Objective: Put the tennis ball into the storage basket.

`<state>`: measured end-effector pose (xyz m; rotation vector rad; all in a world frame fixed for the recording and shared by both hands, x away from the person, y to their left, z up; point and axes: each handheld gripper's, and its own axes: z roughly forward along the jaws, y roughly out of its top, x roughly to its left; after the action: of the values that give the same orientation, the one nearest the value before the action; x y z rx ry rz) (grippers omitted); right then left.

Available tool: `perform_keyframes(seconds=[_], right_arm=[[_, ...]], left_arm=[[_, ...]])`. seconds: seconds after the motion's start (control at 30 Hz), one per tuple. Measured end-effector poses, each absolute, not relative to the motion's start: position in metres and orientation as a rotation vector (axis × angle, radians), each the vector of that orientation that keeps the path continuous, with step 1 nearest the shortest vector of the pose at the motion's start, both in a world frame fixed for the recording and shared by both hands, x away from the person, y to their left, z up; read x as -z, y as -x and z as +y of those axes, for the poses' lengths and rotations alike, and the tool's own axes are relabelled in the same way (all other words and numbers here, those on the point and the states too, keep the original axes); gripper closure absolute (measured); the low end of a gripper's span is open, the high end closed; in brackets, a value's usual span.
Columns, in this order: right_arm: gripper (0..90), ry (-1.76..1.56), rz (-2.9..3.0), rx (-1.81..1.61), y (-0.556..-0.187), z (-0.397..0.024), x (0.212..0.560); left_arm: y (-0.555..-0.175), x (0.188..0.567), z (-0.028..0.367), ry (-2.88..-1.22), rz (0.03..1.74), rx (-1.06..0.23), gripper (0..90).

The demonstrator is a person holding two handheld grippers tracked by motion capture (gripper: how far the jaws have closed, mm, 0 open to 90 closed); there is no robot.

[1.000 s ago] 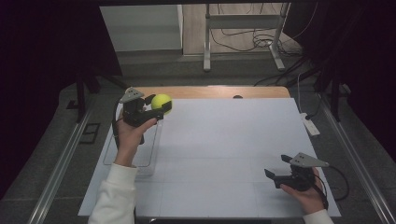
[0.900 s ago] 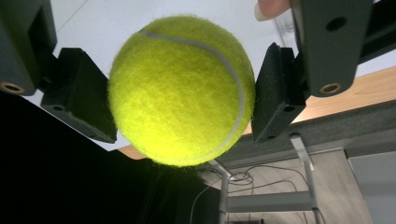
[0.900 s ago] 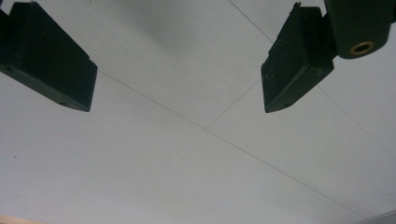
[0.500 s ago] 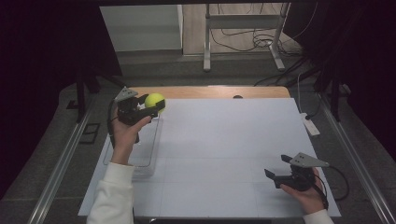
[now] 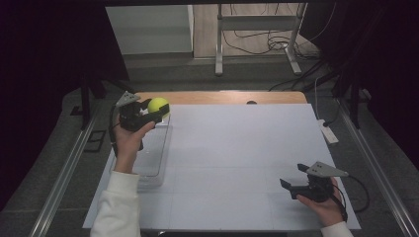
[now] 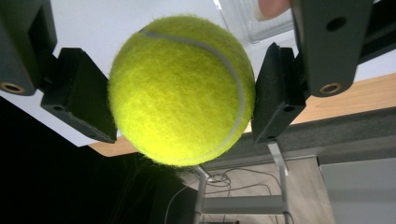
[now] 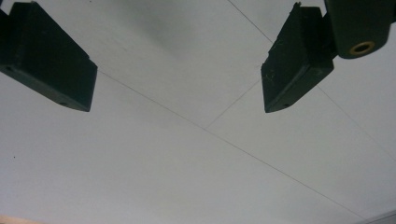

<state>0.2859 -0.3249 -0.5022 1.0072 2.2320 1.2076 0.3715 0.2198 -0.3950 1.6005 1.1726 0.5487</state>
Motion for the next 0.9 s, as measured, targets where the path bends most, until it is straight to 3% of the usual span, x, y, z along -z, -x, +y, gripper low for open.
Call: perform_keyframes(seconds=[0.9], right_arm=[[11.3, -1.012, 2.232, -1.205, -0.286, -0.325, 0.502]], left_arm=[[-0.387, 0.415, 0.251, -1.591, 1.316, -0.602, 27.5]])
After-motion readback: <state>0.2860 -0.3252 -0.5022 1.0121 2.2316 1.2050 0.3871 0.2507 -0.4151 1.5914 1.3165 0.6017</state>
